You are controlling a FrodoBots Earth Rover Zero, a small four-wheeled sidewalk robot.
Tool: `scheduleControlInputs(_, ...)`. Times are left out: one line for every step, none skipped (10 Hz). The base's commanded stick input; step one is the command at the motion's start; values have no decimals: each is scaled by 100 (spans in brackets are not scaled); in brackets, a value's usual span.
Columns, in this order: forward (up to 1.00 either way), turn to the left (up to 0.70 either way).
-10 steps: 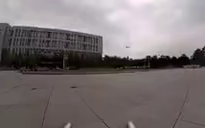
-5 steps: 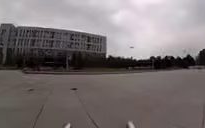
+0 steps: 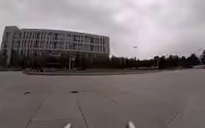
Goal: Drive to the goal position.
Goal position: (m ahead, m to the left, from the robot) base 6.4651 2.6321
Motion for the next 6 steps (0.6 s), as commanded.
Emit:
scheduleControlInputs(0,66)
scheduleControlInputs(0,66)
scheduleControlInputs(0,66)
scheduleControlInputs(0,66)
scheduleControlInputs(0,66)
scheduleControlInputs(0,66)
